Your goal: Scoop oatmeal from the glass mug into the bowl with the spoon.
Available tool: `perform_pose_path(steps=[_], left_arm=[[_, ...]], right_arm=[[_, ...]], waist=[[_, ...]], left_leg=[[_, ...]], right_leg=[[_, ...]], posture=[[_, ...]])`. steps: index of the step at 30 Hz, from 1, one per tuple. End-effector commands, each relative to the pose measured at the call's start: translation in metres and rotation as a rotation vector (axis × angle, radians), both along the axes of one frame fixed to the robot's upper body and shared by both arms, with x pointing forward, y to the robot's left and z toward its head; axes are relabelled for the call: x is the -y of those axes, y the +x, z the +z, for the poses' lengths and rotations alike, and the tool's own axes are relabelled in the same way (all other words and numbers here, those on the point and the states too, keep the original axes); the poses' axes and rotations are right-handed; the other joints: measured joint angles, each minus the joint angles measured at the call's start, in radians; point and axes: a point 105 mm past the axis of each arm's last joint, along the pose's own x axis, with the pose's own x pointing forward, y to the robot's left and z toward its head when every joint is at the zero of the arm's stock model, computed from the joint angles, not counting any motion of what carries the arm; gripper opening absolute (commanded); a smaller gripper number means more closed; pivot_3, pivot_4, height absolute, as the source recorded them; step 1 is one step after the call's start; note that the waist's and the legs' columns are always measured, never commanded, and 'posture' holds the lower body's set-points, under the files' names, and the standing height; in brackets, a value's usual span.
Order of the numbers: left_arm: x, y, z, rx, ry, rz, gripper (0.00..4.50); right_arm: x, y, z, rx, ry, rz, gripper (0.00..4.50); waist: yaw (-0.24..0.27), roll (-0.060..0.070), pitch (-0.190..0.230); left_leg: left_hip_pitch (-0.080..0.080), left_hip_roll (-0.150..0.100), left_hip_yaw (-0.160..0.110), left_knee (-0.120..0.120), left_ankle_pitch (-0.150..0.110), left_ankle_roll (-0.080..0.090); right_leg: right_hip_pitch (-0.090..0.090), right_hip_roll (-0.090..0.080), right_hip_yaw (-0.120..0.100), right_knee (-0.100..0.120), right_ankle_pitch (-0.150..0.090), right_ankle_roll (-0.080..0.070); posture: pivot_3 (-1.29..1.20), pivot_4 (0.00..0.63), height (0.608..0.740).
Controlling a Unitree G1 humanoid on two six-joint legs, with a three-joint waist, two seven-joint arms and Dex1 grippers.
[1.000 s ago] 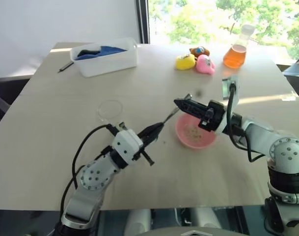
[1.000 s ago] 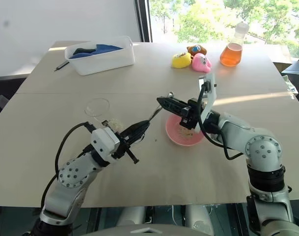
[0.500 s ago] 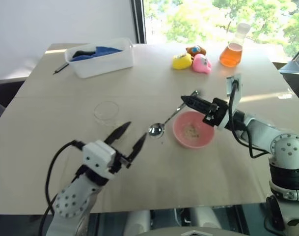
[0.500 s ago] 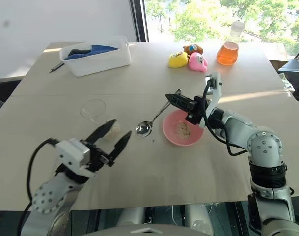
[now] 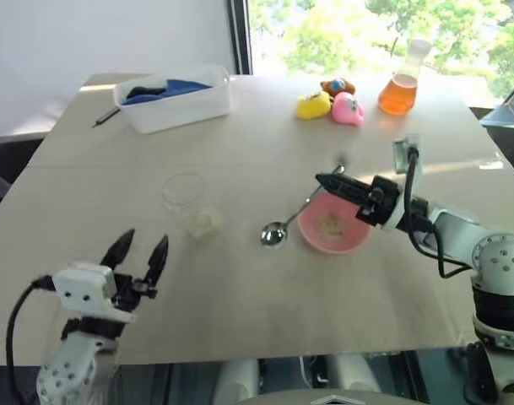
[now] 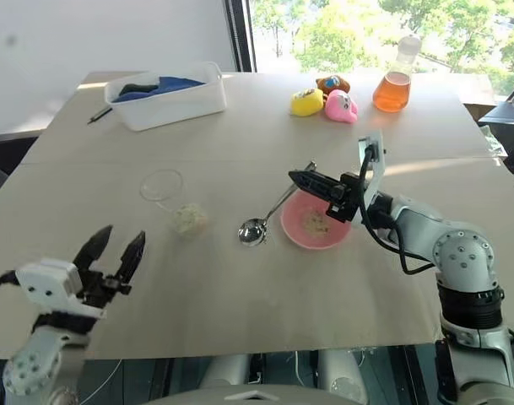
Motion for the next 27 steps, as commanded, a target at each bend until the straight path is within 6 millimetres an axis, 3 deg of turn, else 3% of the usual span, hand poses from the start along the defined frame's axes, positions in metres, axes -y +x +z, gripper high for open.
perform_pose_path(steps=[1,14,19,27], left_arm=[[-0.015,0.008,0.006,-0.01,0.031,-0.039,2.79],[-0.038,0.059,0.007,-0.017,0.07,-0.069,2.79],[-0.032,0.08,0.008,-0.011,0.073,-0.104,2.79],[-0.028,0.094,0.01,-0.004,0.069,-0.122,2.79]], right_arm=[[0.008,0.0,0.012,0.058,0.018,-0.038,0.0],[0.016,0.003,0.015,0.085,0.021,-0.121,0.0],[0.013,0.005,0.017,0.096,0.034,-0.137,0.0],[0.011,0.006,0.016,0.097,0.04,-0.141,0.0]], waist=[[0.0,0.0,0.0],[0.004,0.0,0.0],[0.004,0.0,0.0],[0.003,0.0,0.0]], left_leg=[[0.0,0.0,0.001,0.0,0.0,0.0],[-0.002,0.0,-0.001,0.0,0.0,0.0],[-0.002,0.0,-0.001,0.0,0.0,0.0],[-0.003,0.0,-0.001,0.0,0.0,0.0]], right_leg=[[0.0,0.0,0.0,0.0,0.0,0.0],[-0.001,-0.001,-0.001,0.0,0.0,0.0],[-0.001,-0.001,-0.002,0.001,0.0,0.0],[-0.002,-0.005,-0.002,0.0,0.001,0.0]], posture=[[0.0,0.15,0.74],[0.0,0.15,0.74],[0.0,0.15,0.74],[0.0,0.15,0.74]])
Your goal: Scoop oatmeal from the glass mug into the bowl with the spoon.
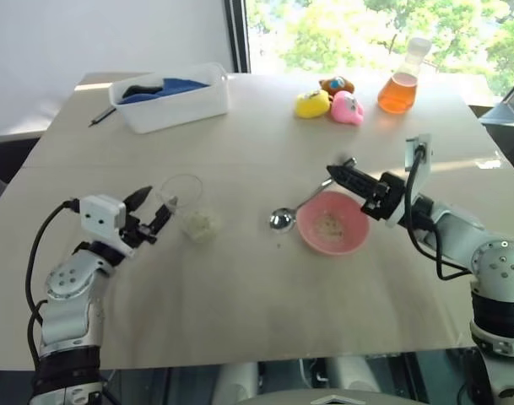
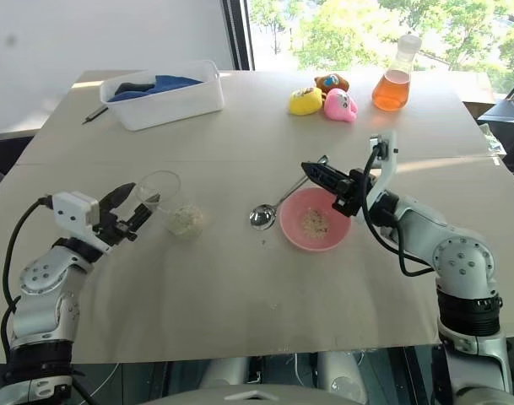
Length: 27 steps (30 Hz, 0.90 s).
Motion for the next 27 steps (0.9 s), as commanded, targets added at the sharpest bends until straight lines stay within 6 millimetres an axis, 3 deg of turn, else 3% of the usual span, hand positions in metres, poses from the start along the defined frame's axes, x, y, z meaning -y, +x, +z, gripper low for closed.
perform_pose_path(steps=[1,9,14,27], left_arm=[[0.001,0.003,0.009,0.038,0.024,-0.005,2.79],[0.007,0.01,0.013,0.055,-0.015,-0.02,2.79],[0.007,0.013,0.01,0.043,-0.008,-0.024,1.2],[0.01,0.02,0.004,0.017,-0.019,-0.038,1.2]], right_arm=[[0.0,-0.005,0.014,0.064,0.018,-0.003,0.0],[-0.001,-0.005,0.011,0.06,0.018,-0.006,0.0],[-0.003,-0.006,0.011,0.059,0.02,-0.002,0.0],[-0.004,-0.005,0.013,0.063,0.027,-0.005,0.0]], waist=[[0.0,0.0,0.0],[0.001,0.0,0.0],[0.001,0.0,0.0],[0.001,0.0,0.0]], left_leg=[[0.0,0.0,0.0,0.0,0.0,0.0],[0.0,0.0,0.0,0.0,0.0,0.0],[-0.001,0.0,-0.001,0.0,0.0,0.0],[-0.001,-0.001,-0.001,0.0,0.0,0.0]], right_leg=[[0.0,0.0,0.0,0.0,0.0,0.0],[0.0,0.0,0.0,0.0,0.0,0.0],[0.0,0.0,-0.001,0.0,0.0,0.0],[0.0,0.0,-0.003,0.0,0.0,0.0]], posture=[[0.0,0.15,0.74],[0.0,0.15,0.74],[0.0,0.15,0.74],[0.0,0.15,0.74]])
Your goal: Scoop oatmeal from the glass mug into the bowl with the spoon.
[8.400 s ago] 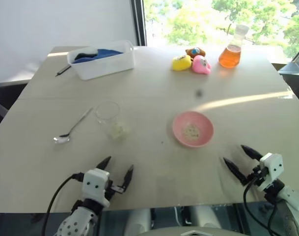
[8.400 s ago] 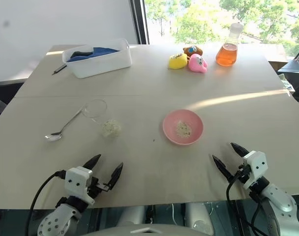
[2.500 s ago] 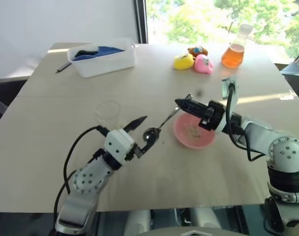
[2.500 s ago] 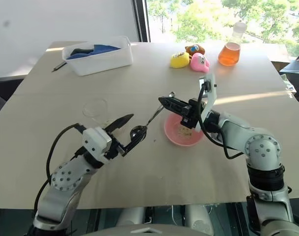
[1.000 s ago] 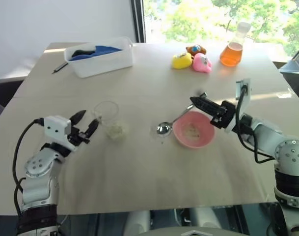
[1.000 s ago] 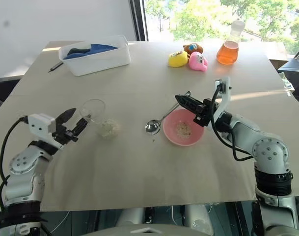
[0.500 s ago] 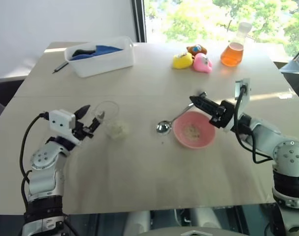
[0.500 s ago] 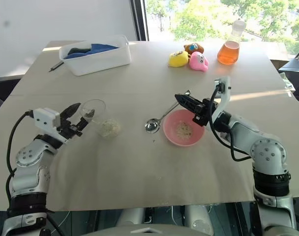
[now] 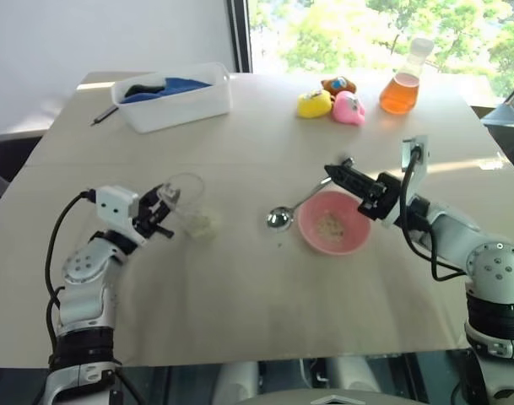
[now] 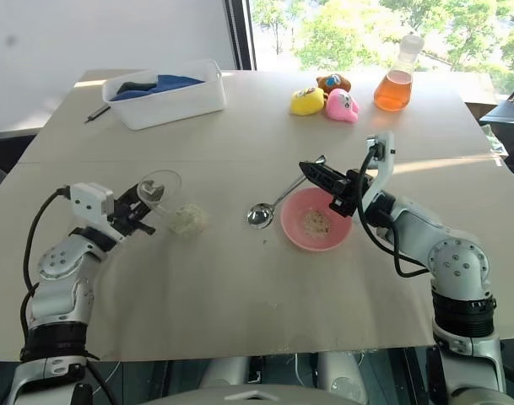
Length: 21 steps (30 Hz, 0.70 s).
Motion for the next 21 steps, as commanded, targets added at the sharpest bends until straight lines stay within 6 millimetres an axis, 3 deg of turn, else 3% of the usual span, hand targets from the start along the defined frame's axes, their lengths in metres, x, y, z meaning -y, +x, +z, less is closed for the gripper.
perform_pose_path(steps=[1,2,6,15,21], left_arm=[[0.001,0.001,0.007,0.026,0.0,-0.013,1.2],[0.002,0.001,0.006,0.026,-0.005,-0.016,1.2],[0.004,0.003,0.006,0.018,-0.015,-0.036,0.05],[0.004,0.003,0.004,0.004,-0.005,-0.031,0.05],[0.024,0.005,0.021,0.039,-0.009,-0.082,0.05]], right_arm=[[-0.001,-0.005,0.014,0.062,0.021,0.006,0.0],[-0.001,-0.006,0.014,0.062,0.021,0.006,0.0],[-0.002,-0.006,0.014,0.063,0.023,0.006,0.0],[-0.002,-0.005,0.017,0.071,0.029,0.001,0.0],[-0.007,0.002,0.055,0.157,0.091,0.002,0.0]], waist=[[0.0,0.0,0.0],[0.0,0.0,0.0],[0.002,0.0,-0.001],[-0.001,0.0,-0.001],[-0.001,0.0,0.0]], left_leg=[[0.0,0.0,0.0,0.0,0.0,0.0],[0.0,0.0,0.0,0.0,0.0,0.0],[0.0,0.0,0.0,0.0,0.0,0.0],[0.002,0.0,0.001,0.0,0.0,0.0],[0.002,0.0,0.001,0.0,0.0,0.0]], right_leg=[[0.0,0.0,0.0,0.0,0.0,0.0],[0.0,0.0,0.0,0.0,0.0,0.0],[0.0,0.0,-0.001,0.0,0.0,0.0],[0.001,0.001,0.0,0.002,0.0,0.0],[0.001,0.0,0.001,0.002,0.0,0.0]], posture=[[0.0,0.15,0.74],[0.0,0.15,0.74],[0.0,0.15,0.74],[0.0,0.15,0.74],[0.0,0.15,0.74]])
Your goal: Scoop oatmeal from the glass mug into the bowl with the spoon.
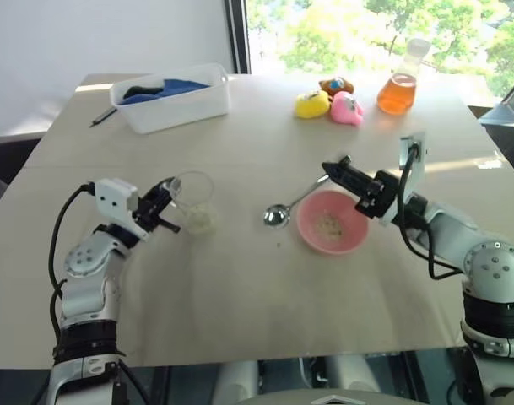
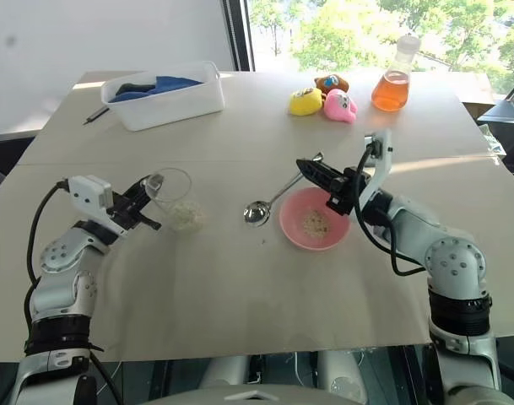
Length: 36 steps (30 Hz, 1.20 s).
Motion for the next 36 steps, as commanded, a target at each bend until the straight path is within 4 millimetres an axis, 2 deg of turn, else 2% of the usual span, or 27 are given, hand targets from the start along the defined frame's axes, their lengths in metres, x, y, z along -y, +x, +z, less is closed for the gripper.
perform_pose_path(steps=[1,5,9,12,16,21,26,30,36], left_arm=[[0.019,0.002,0.014,0.028,0.023,-0.048,0.05],[0.035,0.008,0.028,0.056,0.008,-0.07,0.05],[0.062,0.013,0.031,0.061,0.009,-0.141,0.05],[0.073,0.017,0.033,0.063,0.008,-0.167,0.05],[0.078,0.021,0.035,0.07,0.013,-0.186,0.05],[0.071,0.024,0.033,0.059,0.024,-0.171,0.05],[0.071,0.026,0.035,0.052,0.038,-0.184,0.05],[0.076,0.029,0.044,0.066,0.083,-0.202,0.05],[0.079,0.033,0.039,0.054,0.159,-0.228,0.05]], right_arm=[[-0.001,0.001,0.05,0.137,0.091,-0.004,0.0],[-0.013,0.006,0.078,0.216,0.101,0.002,0.0],[-0.031,0.012,0.087,0.267,0.092,0.011,0.0],[-0.038,0.013,0.082,0.299,0.045,0.031,0.0],[-0.043,0.015,0.074,0.353,-0.041,0.035,0.0],[-0.044,0.013,0.063,0.429,-0.154,0.076,0.0],[-0.059,0.003,0.048,0.55,-0.313,0.187,0.0],[-0.08,0.008,0.029,0.631,-0.434,0.265,0.0],[-0.089,0.023,0.01,0.702,-0.553,0.327,0.0]], waist=[[0.001,0.0,0.0],[0.005,0.0,0.0],[0.003,0.0,0.0],[0.002,0.0,0.0],[0.001,0.0,0.0],[0.001,0.0,0.0],[0.001,0.0,0.0],[-0.001,0.0,0.0],[0.001,0.0,0.0]], left_leg=[[0.0,0.0,0.0,0.0,0.0,0.0],[-0.002,-0.001,-0.002,0.0,0.0,0.0],[-0.013,-0.001,-0.002,0.002,0.003,-0.004],[-0.014,-0.001,-0.002,0.002,0.003,-0.005],[-0.017,-0.001,-0.001,0.001,0.003,-0.005],[-0.016,-0.001,-0.001,0.002,0.003,-0.005],[-0.016,-0.001,-0.001,0.002,0.003,-0.005],[-0.016,-0.001,-0.001,0.002,0.003,-0.005],[-0.015,-0.002,0.0,0.003,0.003,-0.005]], right_leg=[[0.0,0.0,0.0,0.0,0.0,0.0],[0.0,0.001,-0.003,-0.001,0.0,0.0],[-0.01,0.001,-0.003,0.0,0.001,0.001],[-0.01,0.001,-0.004,-0.001,0.001,0.001],[-0.014,0.0,-0.003,-0.001,0.001,0.001],[-0.014,0.002,-0.003,0.0,0.001,0.001],[-0.014,0.002,-0.003,0.0,0.001,0.001],[-0.014,0.002,-0.003,0.0,0.001,0.001],[-0.014,0.004,-0.002,0.001,0.001,0.001]], posture=[[0.0,0.15,0.74],[0.0,0.15,0.74],[0.0,0.15,0.74],[0.0,0.15,0.74],[0.0,0.15,0.74],[0.0,0.15,0.74],[0.0,0.15,0.74],[0.0,0.15,0.74],[0.0,0.15,0.74]])
